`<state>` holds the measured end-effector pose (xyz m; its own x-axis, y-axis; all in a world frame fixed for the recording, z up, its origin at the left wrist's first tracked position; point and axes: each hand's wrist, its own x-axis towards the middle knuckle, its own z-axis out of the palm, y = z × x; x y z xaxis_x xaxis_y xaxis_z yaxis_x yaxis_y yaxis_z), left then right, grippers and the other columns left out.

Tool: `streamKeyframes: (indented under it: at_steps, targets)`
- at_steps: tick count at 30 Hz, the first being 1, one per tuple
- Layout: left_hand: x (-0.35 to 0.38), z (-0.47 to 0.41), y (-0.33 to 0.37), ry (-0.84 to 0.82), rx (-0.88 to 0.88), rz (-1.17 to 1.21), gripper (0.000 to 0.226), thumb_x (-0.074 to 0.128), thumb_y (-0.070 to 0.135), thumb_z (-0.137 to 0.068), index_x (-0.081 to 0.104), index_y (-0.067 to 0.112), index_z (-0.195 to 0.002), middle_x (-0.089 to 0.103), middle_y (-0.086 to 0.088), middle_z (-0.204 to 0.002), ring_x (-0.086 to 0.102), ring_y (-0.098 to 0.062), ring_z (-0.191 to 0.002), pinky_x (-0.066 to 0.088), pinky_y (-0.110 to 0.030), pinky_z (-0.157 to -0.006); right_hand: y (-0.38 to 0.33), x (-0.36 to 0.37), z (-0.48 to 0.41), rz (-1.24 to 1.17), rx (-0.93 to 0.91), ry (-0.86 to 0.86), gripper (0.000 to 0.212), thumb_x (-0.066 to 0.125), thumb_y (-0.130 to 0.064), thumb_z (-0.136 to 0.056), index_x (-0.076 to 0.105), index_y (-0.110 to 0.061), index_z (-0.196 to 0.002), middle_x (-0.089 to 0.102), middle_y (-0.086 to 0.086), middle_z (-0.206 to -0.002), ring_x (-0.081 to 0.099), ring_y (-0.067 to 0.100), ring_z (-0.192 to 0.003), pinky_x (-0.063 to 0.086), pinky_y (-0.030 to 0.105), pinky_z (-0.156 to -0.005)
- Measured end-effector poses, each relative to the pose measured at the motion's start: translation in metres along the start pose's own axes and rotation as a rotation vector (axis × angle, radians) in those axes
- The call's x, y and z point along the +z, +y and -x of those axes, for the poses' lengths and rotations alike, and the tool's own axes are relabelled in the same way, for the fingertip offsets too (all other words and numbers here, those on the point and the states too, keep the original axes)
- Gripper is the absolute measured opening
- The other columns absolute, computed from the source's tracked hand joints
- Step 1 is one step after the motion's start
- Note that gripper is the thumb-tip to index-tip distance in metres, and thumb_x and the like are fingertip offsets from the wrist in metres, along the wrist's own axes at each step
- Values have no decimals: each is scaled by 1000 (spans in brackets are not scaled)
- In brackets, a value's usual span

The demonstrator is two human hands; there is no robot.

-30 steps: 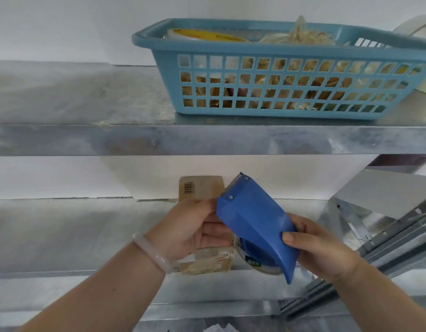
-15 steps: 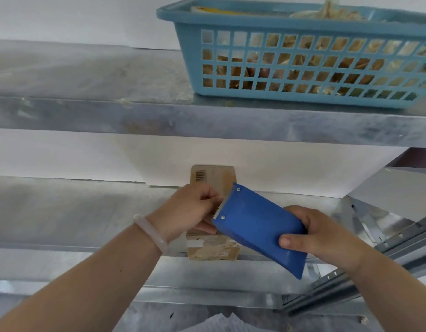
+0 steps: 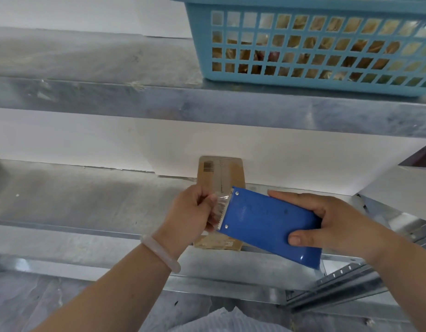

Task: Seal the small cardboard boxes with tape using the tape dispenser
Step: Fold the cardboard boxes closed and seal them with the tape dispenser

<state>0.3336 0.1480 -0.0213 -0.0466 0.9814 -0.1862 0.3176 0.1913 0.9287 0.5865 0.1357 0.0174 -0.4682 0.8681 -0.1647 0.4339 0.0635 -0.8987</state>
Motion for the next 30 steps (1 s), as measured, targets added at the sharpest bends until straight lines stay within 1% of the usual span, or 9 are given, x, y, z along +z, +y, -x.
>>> streamKeyframes:
  at_steps: [5, 8, 12, 16, 20, 22, 24, 26, 30]
  targets:
    - [-8, 1, -9, 94, -46, 7, 17, 50, 15, -99, 58, 12, -83, 60, 3, -51, 56, -6, -42, 54, -27, -48, -5, -4, 3, -6, -28, -6, 66, 80, -26, -55, 60, -68, -102, 62, -34, -115, 59, -10, -106, 46, 6, -81]
    - [-9, 3, -11, 109, -42, -12, 16, 51, 16, -98, 59, 13, -85, 61, 1, -56, 58, -7, -45, 57, -29, -52, -6, -7, 4, -35, -39, -34, 62, 84, -30, -55, 62, -66, -102, 64, -32, -115, 61, -8, -106, 46, 6, -80]
    - [-17, 3, -22, 165, -65, 3, 16, 51, 16, -98, 60, 11, -85, 60, 2, -53, 58, -10, -46, 61, -39, -62, -1, -17, 6, -2, -18, -65, 76, 86, -69, -35, 63, -61, -107, 64, -27, -118, 62, -3, -108, 50, 12, -83]
    - [-32, 3, -38, 255, -96, 19, 14, 53, 13, -97, 60, 9, -86, 61, -5, -58, 58, -15, -50, 60, -39, -62, 8, -36, 11, 56, 39, -97, 81, 86, -71, -32, 63, -59, -109, 64, -25, -121, 63, 1, -109, 52, 21, -91]
    - [-38, 3, -49, 289, -111, 2, 14, 52, 13, -97, 60, 10, -87, 62, -7, -61, 58, -15, -50, 57, -32, -55, 17, -50, 14, 95, 83, -68, 81, 85, -71, -29, 64, -60, -106, 67, -26, -115, 64, -2, -104, 50, 10, -82]
    - [-35, 2, -53, 273, -129, 0, 13, 52, 13, -97, 60, 9, -88, 63, -8, -64, 60, -13, -50, 56, -29, -52, 22, -49, 12, 119, 114, -75, 75, 87, -67, -36, 62, -63, -106, 67, -27, -112, 65, -3, -101, 51, 11, -81]
    - [-31, 0, -59, 262, -166, 19, 12, 52, 13, -97, 60, 9, -89, 63, -9, -67, 61, -14, -52, 55, -29, -51, 28, -46, 7, 131, 149, -71, 63, 90, -43, -54, 60, -65, -104, 68, -28, -107, 65, -5, -98, 51, 11, -80]
    - [-27, -1, -64, 254, -205, 38, 12, 52, 12, -97, 60, 9, -88, 62, -9, -69, 61, -15, -53, 55, -30, -51, 37, -43, 2, 146, 166, -78, 65, 86, -20, -66, 59, -67, -102, 68, -31, -105, 64, -7, -97, 50, 10, -78]
    - [-18, -2, -69, 194, -270, 63, 14, 50, 12, -98, 59, 8, -89, 60, -8, -70, 59, -15, -54, 55, -31, -52, 50, -38, -5, 154, 213, -76, 64, 84, -13, -71, 62, -62, -107, 67, -33, -103, 63, -10, -93, 49, 7, -72]
